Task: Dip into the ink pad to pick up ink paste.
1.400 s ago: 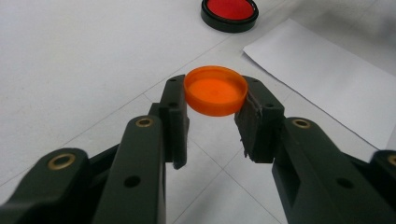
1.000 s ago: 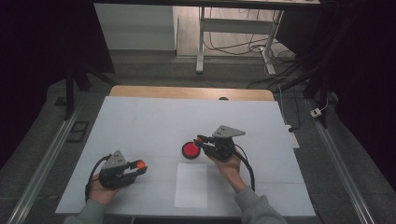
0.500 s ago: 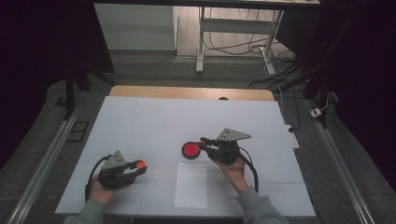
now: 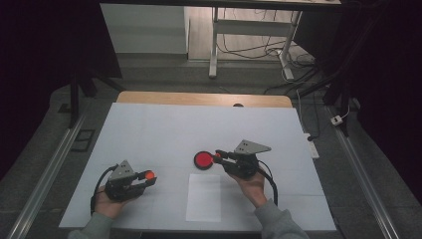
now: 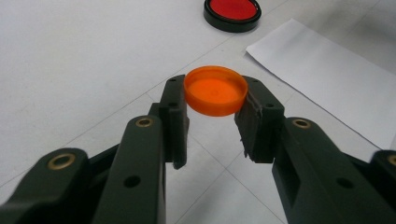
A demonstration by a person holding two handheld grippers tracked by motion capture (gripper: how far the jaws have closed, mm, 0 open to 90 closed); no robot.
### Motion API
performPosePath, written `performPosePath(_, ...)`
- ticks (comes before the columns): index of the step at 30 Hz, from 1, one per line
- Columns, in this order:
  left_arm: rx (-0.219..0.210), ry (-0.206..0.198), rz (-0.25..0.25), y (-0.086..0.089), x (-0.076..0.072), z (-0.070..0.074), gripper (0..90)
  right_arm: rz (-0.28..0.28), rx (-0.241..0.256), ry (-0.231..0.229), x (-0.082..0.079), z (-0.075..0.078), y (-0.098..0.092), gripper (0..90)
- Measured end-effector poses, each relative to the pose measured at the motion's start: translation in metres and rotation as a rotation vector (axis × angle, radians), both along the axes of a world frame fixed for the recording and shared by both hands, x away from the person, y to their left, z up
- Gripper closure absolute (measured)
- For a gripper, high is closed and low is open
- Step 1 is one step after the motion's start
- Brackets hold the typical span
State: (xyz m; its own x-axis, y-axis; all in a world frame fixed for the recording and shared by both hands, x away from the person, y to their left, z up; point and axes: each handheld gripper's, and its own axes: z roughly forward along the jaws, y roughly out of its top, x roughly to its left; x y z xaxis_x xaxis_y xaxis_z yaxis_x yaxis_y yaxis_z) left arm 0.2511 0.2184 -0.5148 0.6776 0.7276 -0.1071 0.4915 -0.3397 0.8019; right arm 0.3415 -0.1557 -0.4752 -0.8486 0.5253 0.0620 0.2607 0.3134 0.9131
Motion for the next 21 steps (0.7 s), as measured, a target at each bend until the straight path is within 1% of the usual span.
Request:
performPosePath(12,-0.003,0.000,0.001,0.000,0.001,0.000,64.6,0.033,0.001,0.008,-0.011,0.003,-0.006,72.1)
performPosePath(16,-0.003,0.001,0.000,0.000,0.001,0.000,64.6,0.042,0.013,0.012,-0.014,0.004,-0.008,72.1)
performPosePath(21,-0.005,0.000,0.002,0.001,0.001,0.000,64.6,0.053,0.006,0.011,-0.018,0.006,-0.009,72.1)
